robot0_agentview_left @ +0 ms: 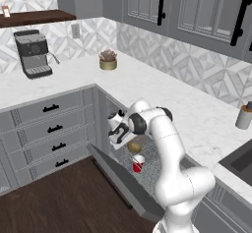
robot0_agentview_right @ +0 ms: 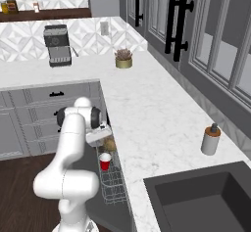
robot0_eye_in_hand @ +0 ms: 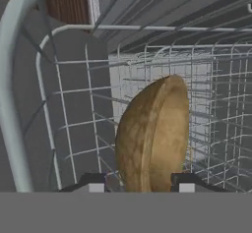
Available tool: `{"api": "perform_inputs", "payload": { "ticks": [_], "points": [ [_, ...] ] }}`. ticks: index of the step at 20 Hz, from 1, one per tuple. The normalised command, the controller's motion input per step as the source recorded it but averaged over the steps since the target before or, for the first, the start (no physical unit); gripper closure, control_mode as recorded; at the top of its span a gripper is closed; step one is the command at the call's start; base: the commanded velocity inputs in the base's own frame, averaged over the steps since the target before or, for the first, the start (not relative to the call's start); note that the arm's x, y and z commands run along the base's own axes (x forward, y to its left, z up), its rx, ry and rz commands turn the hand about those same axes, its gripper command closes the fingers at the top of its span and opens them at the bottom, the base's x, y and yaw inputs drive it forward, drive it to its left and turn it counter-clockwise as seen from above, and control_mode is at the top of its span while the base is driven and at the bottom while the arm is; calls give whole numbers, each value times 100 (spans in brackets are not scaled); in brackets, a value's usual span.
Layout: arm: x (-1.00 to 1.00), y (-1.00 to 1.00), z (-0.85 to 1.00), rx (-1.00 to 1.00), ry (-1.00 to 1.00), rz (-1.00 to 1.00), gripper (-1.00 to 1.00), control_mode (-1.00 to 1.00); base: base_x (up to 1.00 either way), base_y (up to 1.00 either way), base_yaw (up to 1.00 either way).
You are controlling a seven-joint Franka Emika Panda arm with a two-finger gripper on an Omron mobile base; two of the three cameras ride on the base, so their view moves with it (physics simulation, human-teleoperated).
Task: Pick up the cup and bowl from the counter, place them in the dishwasher, and close the dishwasher door.
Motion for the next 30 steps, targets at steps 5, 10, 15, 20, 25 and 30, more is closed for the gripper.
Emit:
{"api": "perform_inputs", "payload": {
  "ticks": [5, 10, 15, 20, 25, 30],
  "points": [
    [-65, 23, 55, 0, -12, -3, -100, -100, 0, 0, 0],
    [-96, 40, 74, 1, -8, -6, -100, -100, 0, 0, 0],
    [-100, 6, 77, 3, -23, -10, -100, -100, 0, 0, 0],
    [-100, 44, 47, 0, -13, -8, -100, -100, 0, 0, 0],
    [-89, 66, 51, -1, -1, -3, -100, -100, 0, 0, 0],
    [-16, 59, 14, -11, 3, 0, -100, -100, 0, 0, 0]
  ]
}}
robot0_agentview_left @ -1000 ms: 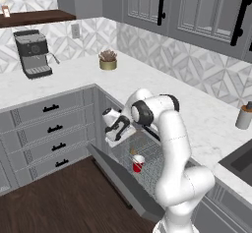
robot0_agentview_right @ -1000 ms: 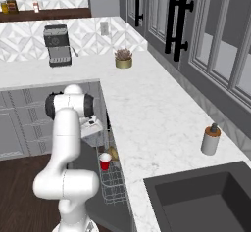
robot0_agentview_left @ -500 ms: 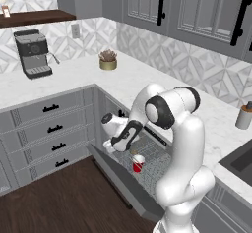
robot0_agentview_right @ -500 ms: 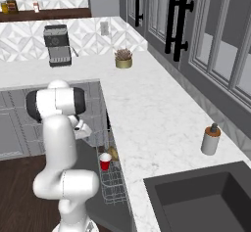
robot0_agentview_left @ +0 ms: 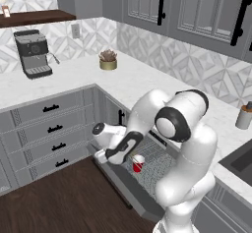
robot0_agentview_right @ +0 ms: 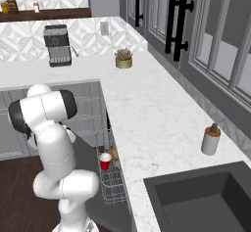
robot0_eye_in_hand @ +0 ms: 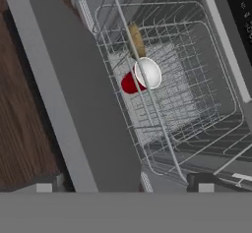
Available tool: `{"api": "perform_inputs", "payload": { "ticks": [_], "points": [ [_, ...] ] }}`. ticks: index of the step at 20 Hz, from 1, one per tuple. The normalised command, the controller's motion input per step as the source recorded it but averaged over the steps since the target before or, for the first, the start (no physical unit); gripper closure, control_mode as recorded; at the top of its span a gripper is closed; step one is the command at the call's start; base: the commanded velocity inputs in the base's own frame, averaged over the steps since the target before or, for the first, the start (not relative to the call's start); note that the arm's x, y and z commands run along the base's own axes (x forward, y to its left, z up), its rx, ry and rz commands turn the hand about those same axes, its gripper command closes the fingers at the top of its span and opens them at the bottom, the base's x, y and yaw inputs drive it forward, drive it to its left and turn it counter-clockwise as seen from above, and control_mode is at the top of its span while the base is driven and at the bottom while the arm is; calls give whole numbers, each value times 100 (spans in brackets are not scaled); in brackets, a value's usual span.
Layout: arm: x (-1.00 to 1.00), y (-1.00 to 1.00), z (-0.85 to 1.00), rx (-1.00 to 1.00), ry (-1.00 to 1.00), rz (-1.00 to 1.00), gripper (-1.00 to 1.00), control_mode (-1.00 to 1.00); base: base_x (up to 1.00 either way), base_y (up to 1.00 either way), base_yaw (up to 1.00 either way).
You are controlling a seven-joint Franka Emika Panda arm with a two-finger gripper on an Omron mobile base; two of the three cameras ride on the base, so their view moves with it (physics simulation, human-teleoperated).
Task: Pick up the cup and bowl from the counter, place them in the dishwasher, and close the dishwasher door.
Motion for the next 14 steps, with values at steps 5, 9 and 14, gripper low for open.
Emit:
{"api": "perform_inputs", "payload": {
  "ticks": [5, 9, 14],
  "points": [
    [0, 49, -5, -13, 7, 0, -100, -100, 0, 0, 0],
    [0, 56, -12, -14, 7, 1, -100, -100, 0, 0, 0],
    [11, 63, -50, -21, 5, 0, -100, -100, 0, 0, 0]
  ]
}}
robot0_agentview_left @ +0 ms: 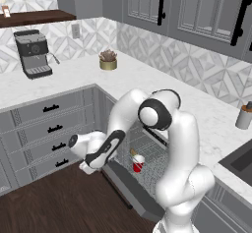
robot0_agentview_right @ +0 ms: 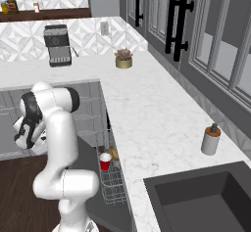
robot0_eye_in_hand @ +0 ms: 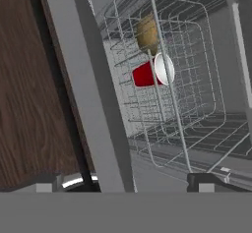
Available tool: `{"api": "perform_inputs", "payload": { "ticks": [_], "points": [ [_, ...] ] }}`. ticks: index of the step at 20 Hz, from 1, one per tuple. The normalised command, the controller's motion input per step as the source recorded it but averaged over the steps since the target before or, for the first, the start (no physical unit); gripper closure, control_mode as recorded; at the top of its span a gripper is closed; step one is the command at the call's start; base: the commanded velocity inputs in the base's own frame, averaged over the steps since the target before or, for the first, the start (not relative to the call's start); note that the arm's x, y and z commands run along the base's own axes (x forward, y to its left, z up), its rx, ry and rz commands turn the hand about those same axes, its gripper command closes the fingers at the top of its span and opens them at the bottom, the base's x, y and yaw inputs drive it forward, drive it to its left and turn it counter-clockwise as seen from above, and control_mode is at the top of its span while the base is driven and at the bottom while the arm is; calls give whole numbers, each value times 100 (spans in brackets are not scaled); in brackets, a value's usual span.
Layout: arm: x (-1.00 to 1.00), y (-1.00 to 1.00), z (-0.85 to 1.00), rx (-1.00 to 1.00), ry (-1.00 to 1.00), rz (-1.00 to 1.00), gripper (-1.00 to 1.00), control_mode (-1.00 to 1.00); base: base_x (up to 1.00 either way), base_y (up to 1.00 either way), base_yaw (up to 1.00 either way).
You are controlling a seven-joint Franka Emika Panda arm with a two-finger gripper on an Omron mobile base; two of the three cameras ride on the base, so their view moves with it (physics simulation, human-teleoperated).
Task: Pick up the cup and bowl from the counter, place them in the dishwasher, and close the dishwasher door.
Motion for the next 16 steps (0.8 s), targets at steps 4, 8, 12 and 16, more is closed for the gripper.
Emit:
{"api": "perform_inputs", "payload": {
  "ticks": [4, 8, 12, 16],
  "points": [
    [22, 52, -71, -15, 7, -4, -100, -100, 0, 0, 0],
    [12, 27, -66, -7, -5, -5, -100, -100, 0, 0, 0],
    [31, 0, -89, -10, -1, -2, -100, -100, 0, 0, 0],
    [13, -3, -65, -8, -2, -3, -100, -100, 0, 0, 0]
  ]
}}
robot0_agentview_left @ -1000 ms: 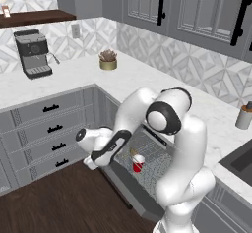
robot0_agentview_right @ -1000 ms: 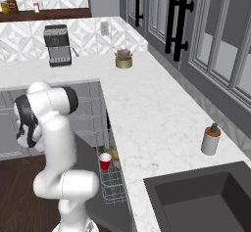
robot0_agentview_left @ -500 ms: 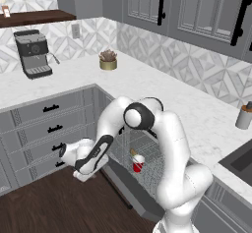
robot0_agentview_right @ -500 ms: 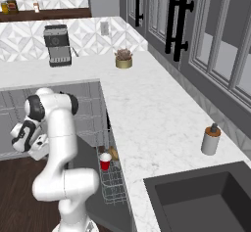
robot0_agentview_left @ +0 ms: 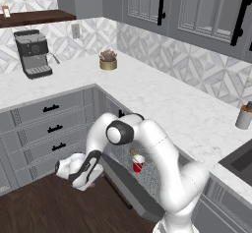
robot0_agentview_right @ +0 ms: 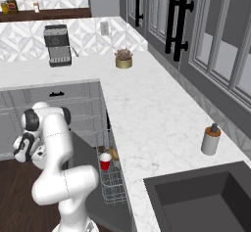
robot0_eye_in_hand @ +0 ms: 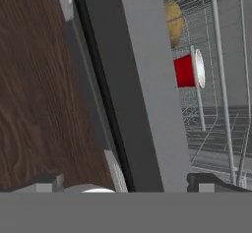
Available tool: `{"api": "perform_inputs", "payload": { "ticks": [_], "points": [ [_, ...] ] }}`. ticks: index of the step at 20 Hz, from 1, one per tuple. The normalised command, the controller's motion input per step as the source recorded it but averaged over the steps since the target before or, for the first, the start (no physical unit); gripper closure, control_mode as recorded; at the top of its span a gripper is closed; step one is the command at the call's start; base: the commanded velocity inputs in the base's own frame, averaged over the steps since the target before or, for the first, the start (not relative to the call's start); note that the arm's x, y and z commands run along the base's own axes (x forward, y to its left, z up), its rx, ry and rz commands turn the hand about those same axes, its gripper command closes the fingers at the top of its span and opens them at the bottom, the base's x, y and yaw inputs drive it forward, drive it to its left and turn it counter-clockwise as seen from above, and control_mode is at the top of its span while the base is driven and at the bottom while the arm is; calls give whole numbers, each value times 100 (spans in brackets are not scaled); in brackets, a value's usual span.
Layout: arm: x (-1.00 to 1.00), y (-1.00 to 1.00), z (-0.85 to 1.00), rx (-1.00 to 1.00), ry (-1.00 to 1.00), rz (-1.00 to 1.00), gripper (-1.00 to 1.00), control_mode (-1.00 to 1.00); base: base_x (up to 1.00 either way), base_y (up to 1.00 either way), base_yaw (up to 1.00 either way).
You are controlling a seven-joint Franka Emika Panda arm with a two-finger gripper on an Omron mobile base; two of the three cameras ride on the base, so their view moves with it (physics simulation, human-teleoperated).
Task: Pick up the cup and bowl from the counter, place them in the dishwasher, and close the dishwasher door.
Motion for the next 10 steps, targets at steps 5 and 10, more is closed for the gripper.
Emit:
{"api": "perform_inputs", "payload": {
  "ticks": [5, 10],
  "points": [
    [10, -31, -48, -5, 0, -5, -100, -100, 0, 0, 0],
    [18, -55, -48, -4, 0, -3, -100, -100, 0, 0, 0]
  ]
}}
